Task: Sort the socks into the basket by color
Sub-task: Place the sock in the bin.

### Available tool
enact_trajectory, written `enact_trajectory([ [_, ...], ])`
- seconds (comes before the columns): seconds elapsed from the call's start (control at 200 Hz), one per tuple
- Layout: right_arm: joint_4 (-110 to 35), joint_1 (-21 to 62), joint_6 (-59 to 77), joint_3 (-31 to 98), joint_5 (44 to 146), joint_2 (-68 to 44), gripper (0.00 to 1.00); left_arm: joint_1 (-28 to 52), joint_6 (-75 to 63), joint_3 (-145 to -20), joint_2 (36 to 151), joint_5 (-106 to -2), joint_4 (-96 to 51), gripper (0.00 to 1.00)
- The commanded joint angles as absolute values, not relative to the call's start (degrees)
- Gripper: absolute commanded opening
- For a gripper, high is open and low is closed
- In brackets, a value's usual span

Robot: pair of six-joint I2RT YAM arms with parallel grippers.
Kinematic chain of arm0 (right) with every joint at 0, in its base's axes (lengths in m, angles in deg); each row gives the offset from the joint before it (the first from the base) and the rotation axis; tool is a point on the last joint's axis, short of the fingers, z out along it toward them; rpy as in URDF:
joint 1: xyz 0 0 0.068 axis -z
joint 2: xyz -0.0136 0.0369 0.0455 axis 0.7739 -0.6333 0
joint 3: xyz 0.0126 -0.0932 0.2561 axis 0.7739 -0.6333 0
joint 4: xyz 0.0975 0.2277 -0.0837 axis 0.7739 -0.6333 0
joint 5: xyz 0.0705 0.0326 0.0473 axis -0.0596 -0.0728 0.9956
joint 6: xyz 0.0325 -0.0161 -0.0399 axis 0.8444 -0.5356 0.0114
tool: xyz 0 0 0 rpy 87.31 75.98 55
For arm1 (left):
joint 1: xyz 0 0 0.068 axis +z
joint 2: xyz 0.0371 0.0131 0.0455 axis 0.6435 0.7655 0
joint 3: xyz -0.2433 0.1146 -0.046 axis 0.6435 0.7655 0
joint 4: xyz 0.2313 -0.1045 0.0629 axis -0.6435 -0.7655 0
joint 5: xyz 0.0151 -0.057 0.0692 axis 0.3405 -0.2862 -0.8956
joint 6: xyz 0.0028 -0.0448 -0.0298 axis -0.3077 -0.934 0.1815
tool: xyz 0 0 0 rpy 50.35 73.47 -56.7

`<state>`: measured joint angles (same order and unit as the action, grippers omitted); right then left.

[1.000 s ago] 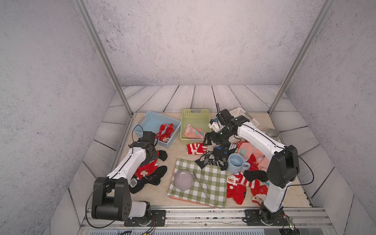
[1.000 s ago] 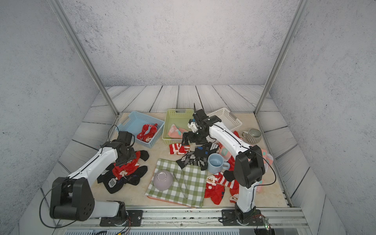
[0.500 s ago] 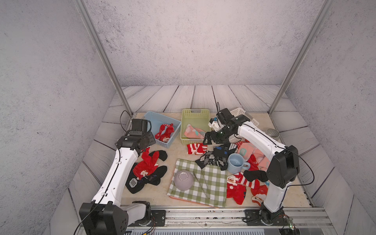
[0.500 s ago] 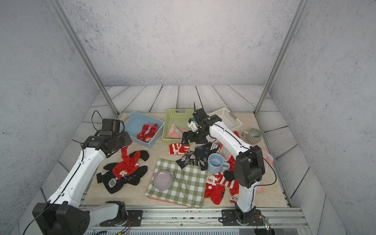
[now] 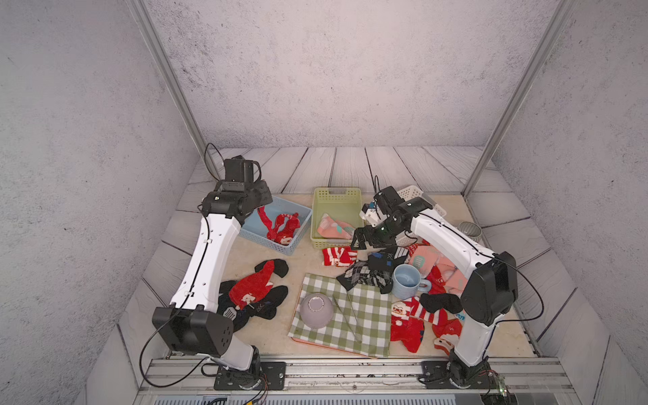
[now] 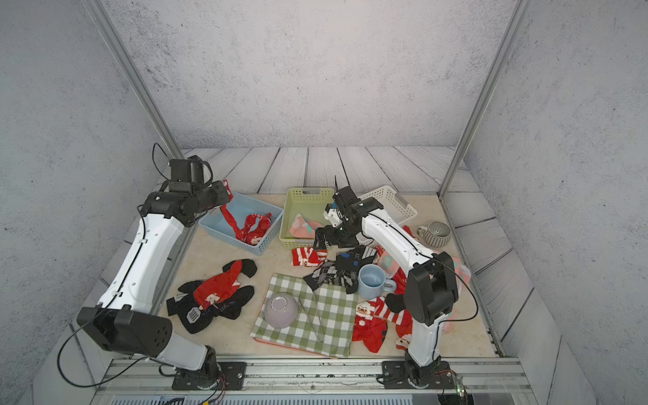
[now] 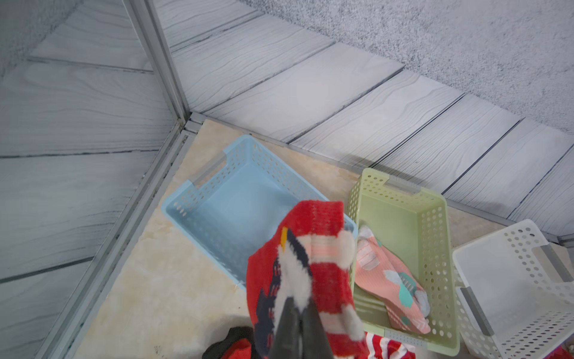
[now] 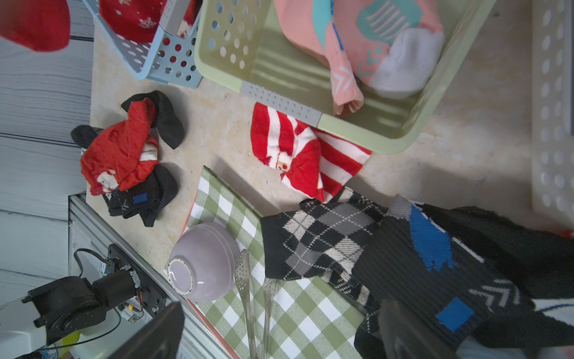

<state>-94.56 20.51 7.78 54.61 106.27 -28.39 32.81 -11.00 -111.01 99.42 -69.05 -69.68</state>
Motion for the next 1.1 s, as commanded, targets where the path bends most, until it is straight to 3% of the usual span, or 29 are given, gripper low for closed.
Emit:
enact_trajectory([
  [0.0,-96.0,20.7,6.8,54.9,104.8,-25.7,0.99,32.6,-8.2,-113.8,103.3,-68.7,-68.9,0.00],
  [0.365,-96.3,21.9,6.2,54.5,104.4,-26.2,0.99,32.6,-7.4,-109.1,114.4,-65.4,-57.3,0.00],
  [0.956,-99.2,26.4,10.9,49.4,98.0,-19.8,0.99,32.4,-8.4,-106.6,130.7,-61.3,-56.0,0.00],
  [1.091,-99.4,29.5,13.2,45.7,96.2,-17.3,0.99,32.5,-8.3,-108.1,131.9,-59.7,-58.0,0.14],
])
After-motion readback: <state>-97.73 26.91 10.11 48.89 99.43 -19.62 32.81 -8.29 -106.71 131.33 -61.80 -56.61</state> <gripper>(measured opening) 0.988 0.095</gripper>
